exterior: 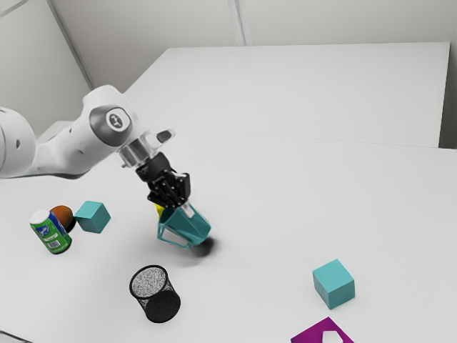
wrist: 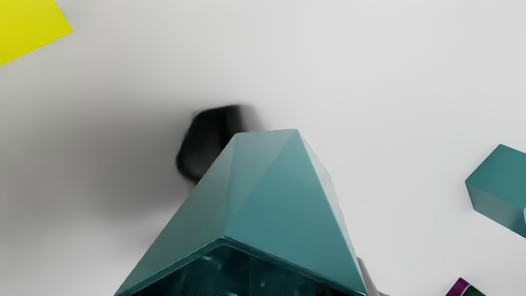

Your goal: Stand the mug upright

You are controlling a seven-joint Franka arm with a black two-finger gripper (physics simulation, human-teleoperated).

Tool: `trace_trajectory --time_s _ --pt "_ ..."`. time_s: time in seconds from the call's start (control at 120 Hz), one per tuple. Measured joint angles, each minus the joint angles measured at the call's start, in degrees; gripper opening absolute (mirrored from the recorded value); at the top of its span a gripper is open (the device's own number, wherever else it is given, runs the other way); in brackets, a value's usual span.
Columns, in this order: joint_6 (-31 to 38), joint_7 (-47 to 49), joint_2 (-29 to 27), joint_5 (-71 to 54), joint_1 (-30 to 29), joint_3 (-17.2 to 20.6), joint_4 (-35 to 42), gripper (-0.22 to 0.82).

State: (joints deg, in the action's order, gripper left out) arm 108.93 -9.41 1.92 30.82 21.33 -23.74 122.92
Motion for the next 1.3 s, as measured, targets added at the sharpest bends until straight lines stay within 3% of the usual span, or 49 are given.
trace_trajectory --time_s 0.342,0.675,1.3 --pt "1.7 15.3 -3.4 -12.5 1.3 -0.6 1.4 -0.18" --pt "1.5 30.5 -3.1 -21.7 1.8 -1.6 1.6 -0.18" --pt "1.6 48.0 0.5 -22.5 -0.7 -1.7 1.6 -0.18"
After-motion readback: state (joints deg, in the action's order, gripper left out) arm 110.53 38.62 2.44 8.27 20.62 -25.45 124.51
